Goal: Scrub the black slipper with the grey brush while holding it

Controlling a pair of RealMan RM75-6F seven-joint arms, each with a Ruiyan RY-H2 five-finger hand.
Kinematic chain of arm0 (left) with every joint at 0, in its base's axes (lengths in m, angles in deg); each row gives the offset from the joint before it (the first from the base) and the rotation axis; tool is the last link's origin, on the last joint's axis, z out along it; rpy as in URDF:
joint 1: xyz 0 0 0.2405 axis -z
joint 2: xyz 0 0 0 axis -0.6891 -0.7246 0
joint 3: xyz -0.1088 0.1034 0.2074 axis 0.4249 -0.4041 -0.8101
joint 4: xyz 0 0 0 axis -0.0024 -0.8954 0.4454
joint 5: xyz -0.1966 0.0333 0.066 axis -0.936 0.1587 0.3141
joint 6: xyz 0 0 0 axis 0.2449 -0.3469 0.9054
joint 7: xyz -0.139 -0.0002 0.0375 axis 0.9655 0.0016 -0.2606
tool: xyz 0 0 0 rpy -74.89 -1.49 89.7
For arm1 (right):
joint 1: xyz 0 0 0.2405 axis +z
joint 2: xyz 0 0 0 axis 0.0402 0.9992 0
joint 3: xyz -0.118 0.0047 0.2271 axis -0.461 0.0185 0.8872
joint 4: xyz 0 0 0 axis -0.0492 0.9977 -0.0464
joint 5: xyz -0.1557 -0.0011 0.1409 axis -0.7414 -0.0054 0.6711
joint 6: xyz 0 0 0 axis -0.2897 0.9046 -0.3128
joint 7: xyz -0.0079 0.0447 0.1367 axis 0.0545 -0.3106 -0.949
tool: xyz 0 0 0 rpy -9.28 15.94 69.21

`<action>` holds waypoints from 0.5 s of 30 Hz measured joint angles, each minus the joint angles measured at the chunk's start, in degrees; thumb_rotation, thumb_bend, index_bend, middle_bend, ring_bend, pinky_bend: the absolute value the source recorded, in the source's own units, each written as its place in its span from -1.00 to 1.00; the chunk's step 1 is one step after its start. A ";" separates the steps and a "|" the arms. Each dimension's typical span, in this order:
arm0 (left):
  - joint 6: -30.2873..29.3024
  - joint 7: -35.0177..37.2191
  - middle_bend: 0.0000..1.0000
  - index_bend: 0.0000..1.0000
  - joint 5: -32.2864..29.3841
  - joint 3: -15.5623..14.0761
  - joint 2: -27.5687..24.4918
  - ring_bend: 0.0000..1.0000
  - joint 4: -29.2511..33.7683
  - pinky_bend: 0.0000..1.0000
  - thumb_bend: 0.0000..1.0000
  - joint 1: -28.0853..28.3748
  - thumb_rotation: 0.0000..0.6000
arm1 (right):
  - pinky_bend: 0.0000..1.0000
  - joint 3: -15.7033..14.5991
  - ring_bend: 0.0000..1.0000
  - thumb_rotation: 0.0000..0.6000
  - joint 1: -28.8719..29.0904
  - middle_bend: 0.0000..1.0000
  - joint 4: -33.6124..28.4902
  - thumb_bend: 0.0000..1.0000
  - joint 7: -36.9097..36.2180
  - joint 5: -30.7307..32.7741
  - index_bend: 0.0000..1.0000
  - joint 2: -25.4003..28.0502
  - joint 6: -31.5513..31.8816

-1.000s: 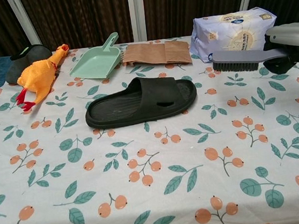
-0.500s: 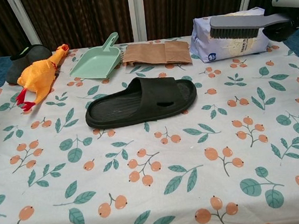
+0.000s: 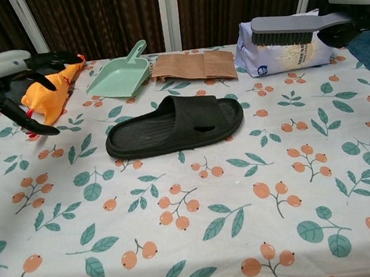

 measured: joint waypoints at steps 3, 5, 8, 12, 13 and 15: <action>2.00 -0.10 -0.72 -0.75 -2.24 0.24 1.96 -0.86 0.64 -0.56 -0.81 1.65 1.00 | 1.00 -0.29 1.00 1.00 0.16 0.95 0.43 0.64 -0.09 -0.26 1.00 -0.45 -0.64; 3.47 -0.36 -0.72 -0.75 -4.22 0.63 3.66 -0.86 0.54 -0.56 -0.81 2.89 1.00 | 1.00 -0.50 1.00 1.00 0.31 0.95 0.69 0.64 -0.20 -0.49 1.00 -0.91 -1.09; 5.50 -1.92 -0.72 -0.75 -7.40 1.22 6.23 -0.86 -0.61 -0.55 -0.81 4.71 1.00 | 1.00 -0.80 1.00 1.00 0.56 0.95 1.19 0.64 -0.42 -1.12 1.00 -1.96 -1.50; 6.58 -5.85 -0.72 -0.75 -11.33 1.81 9.60 -0.86 -3.02 -0.55 -0.81 6.38 1.00 | 1.00 -1.00 1.00 1.00 1.04 0.94 1.92 0.64 -1.05 -2.33 1.00 -3.38 -1.87; 6.59 -7.27 -0.72 -0.75 -12.69 1.97 10.72 -0.86 -3.87 -0.55 -0.81 6.75 1.00 | 1.00 -0.99 1.00 1.00 1.17 0.94 2.05 0.64 -1.16 -2.54 1.00 -3.62 -1.91; 6.58 -9.37 -0.72 -0.73 -14.81 2.19 12.22 -0.86 -5.01 -0.55 -0.81 7.29 1.00 | 1.00 -0.96 1.00 1.00 1.47 0.94 2.38 0.65 -1.28 -3.00 1.00 -4.17 -1.99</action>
